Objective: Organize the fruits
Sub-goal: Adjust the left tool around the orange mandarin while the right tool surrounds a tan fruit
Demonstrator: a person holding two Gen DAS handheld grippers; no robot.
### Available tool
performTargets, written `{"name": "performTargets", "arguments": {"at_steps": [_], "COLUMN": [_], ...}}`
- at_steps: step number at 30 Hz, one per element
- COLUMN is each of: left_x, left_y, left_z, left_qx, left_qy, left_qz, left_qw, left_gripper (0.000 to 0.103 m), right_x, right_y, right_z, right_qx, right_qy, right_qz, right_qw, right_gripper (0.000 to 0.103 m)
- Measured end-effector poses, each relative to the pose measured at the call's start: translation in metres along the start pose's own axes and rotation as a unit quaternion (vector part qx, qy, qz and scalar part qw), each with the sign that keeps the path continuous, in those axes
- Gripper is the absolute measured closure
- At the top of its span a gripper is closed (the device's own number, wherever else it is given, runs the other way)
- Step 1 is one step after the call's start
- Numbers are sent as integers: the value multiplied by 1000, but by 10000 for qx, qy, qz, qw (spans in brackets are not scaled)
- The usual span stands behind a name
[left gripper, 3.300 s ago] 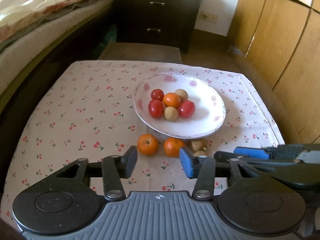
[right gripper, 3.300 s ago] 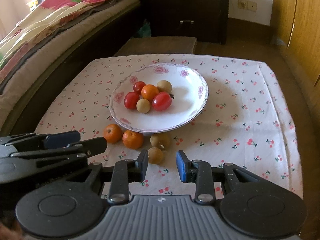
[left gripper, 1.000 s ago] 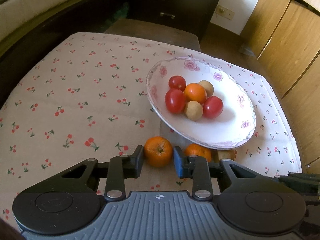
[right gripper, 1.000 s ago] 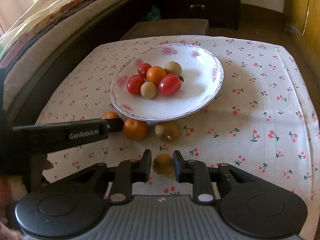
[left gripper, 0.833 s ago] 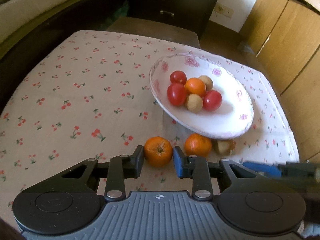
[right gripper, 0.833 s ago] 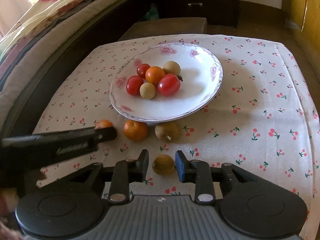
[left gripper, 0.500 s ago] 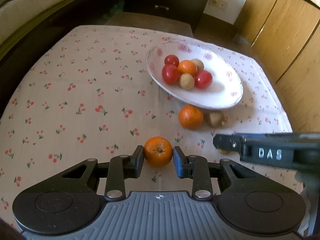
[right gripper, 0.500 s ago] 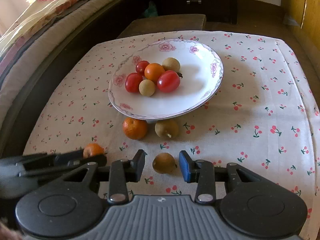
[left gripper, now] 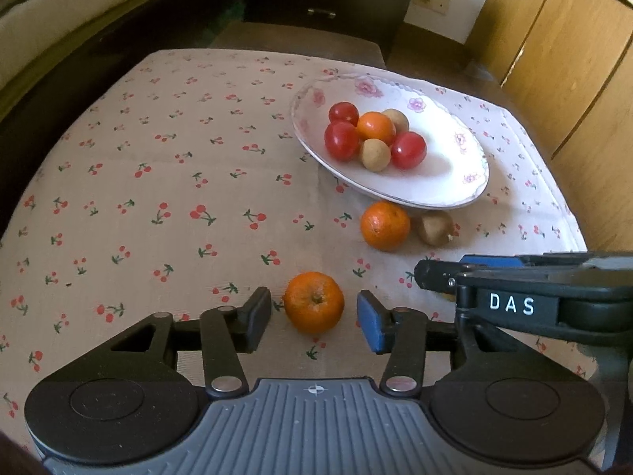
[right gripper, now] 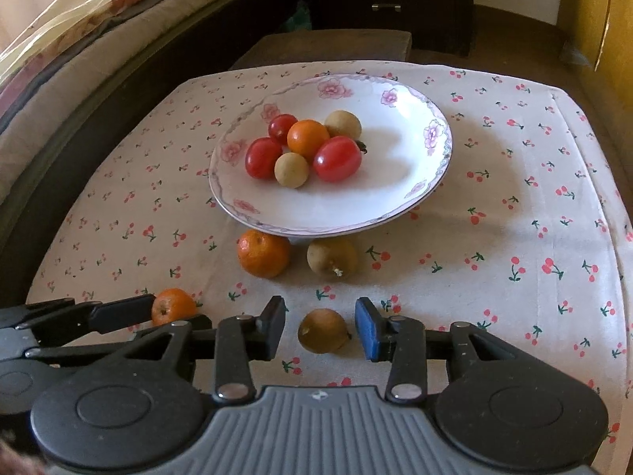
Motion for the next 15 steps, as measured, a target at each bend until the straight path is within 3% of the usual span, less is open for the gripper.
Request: {"name": "performTargets", "arguments": {"at_steps": [4,15], "left_x": [9,8], "left_y": [-1,0], "left_z": [3,1], "left_qx": [-2,-26], "left_qy": [252,79], "left_qz": [76,204], "left_qw": [9997,9998], "left_gripper": [38,38], "right_x": [2,5], "right_y": [-1,-1], "right_z": [-1,-3], "right_qx": [-42,8], "right_qy": [31,300], "right_qz": [24,-92], "right_qw": [10000,9995], "right_gripper": [54,52]}}
Point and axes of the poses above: each gripper's, at about its wrist camera, not at the fingertips, and y roughly against the way its jaws point, x to its left, z to its top, the point moved 4 cm from there along -y, roughly the way its jaws point, and after that the axes turned 4 degrees about z, right-handed, at the moved point
